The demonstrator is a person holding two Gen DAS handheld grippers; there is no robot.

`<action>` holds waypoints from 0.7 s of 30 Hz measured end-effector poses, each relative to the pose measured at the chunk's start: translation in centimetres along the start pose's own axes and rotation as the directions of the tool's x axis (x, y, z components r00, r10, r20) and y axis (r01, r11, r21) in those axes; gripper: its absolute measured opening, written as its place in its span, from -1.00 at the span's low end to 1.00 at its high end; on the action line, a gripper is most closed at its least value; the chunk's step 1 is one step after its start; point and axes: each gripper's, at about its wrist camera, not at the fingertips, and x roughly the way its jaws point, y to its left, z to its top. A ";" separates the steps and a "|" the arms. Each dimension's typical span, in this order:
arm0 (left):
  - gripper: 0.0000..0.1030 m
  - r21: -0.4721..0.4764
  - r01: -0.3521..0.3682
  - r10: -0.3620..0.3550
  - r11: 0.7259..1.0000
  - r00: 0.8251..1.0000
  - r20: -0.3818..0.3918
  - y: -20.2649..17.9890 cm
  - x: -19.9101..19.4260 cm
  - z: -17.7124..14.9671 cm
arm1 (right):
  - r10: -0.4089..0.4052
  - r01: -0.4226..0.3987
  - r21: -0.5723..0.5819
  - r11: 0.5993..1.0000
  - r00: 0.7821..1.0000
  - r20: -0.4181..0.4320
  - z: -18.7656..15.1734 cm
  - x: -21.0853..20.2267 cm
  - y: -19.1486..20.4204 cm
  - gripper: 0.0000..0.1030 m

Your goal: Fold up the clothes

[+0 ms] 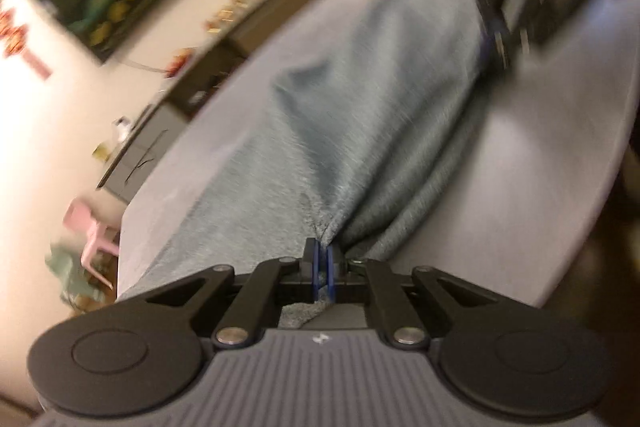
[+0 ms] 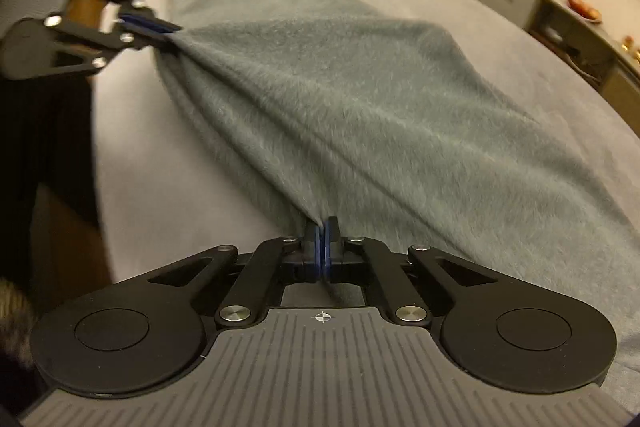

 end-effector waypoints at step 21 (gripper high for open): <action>-0.33 -0.243 0.092 -0.100 0.966 0.995 -0.019 3.2 7.2 6.2 | -0.458 0.489 0.560 0.669 0.864 -0.208 -13.1 -6.6 -28.5 -0.36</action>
